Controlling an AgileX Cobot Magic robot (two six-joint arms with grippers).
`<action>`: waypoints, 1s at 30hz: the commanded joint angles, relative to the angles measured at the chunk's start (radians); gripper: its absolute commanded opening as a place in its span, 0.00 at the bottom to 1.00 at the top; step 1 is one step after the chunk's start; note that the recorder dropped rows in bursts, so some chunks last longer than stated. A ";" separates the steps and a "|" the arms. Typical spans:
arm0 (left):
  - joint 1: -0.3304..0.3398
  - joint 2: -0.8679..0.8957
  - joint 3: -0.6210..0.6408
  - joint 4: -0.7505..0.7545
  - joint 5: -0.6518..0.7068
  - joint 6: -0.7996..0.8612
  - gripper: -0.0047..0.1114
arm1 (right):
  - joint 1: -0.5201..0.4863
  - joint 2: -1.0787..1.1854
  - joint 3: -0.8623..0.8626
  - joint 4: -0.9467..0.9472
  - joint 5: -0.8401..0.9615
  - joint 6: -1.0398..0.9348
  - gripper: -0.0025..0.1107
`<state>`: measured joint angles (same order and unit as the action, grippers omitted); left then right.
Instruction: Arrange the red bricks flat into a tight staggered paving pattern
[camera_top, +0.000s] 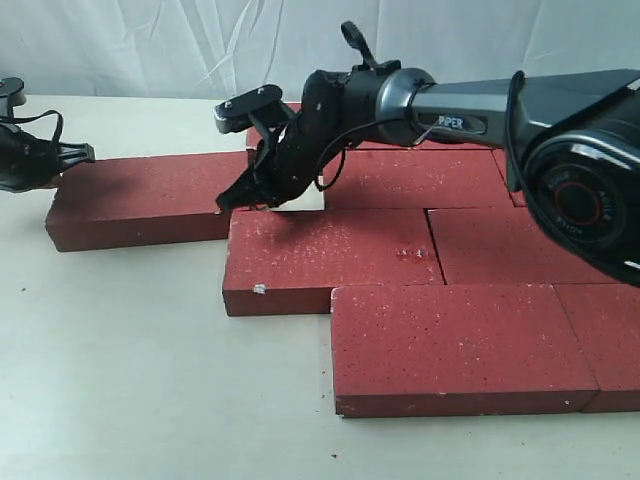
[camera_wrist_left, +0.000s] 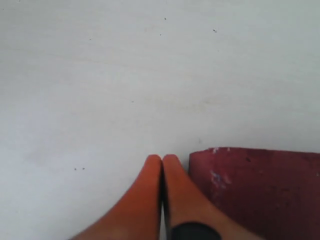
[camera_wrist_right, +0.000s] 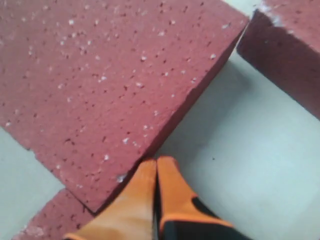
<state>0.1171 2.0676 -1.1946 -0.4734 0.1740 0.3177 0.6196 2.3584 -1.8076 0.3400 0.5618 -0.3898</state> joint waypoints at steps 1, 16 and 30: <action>-0.006 0.003 -0.006 -0.005 -0.012 0.009 0.04 | 0.008 0.005 -0.002 0.007 -0.019 -0.021 0.01; -0.012 0.003 -0.006 -0.005 -0.070 0.037 0.04 | 0.009 -0.090 -0.002 -0.179 0.001 -0.017 0.01; -0.070 0.003 -0.006 -0.005 -0.115 0.087 0.04 | 0.009 -0.092 -0.002 -0.367 0.003 0.166 0.01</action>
<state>0.0496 2.0676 -1.1946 -0.4734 0.0861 0.4007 0.6300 2.2792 -1.8076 0.0221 0.5626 -0.2761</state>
